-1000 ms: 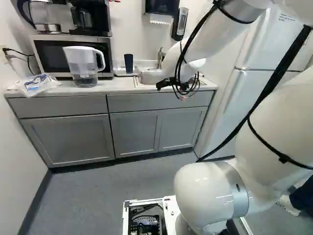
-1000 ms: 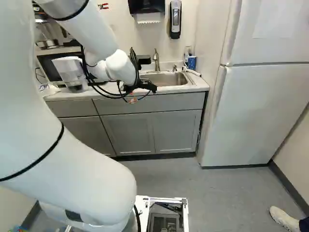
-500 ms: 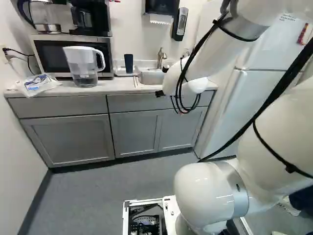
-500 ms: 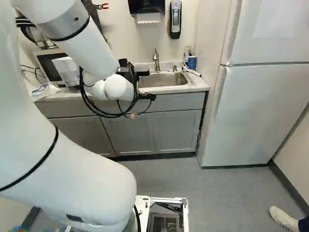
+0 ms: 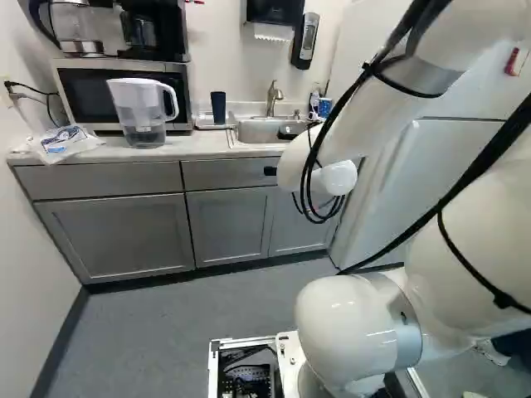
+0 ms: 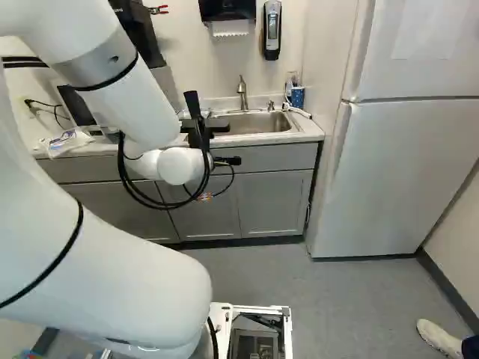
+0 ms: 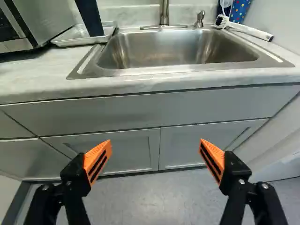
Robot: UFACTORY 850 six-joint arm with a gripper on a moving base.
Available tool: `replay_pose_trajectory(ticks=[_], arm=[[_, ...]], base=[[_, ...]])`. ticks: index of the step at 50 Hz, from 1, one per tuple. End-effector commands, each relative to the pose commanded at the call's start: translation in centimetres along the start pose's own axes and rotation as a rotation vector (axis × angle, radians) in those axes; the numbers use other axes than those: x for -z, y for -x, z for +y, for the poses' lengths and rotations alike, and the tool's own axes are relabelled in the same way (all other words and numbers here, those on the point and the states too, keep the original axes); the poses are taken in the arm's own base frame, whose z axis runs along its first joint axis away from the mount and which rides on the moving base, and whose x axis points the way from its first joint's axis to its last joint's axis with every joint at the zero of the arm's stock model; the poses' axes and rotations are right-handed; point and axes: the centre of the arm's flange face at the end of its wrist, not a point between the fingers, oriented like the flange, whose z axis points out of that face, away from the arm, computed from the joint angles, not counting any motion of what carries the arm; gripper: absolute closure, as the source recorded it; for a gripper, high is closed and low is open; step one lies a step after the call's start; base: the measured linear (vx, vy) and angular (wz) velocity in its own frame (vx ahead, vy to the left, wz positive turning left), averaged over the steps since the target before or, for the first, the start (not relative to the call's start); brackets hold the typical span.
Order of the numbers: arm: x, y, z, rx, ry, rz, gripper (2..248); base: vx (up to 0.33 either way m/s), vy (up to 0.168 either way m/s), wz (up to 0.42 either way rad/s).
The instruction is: Rinse the cup and place it in the tray
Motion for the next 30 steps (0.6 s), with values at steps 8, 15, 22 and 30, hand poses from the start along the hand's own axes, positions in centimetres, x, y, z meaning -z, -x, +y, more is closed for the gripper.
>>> replay_pose_trajectory(ticks=[8, 15, 22, 30], arm=[[0.7, 1.4, 0.0, 0.001, 0.002, 0.028, 3], [1.3, 2.5, 0.0, 0.002, 0.003, 0.05, 3], [1.8, 3.4, 0.0, 0.003, 0.005, 0.069, 3], [2.3, 4.3, 0.0, 0.004, 0.007, 0.087, 3]], base=[[0.0, 0.0, 0.0], [0.0, 0.0, 0.0], [0.0, 0.0, 0.0], [0.0, 0.0, 0.0]])
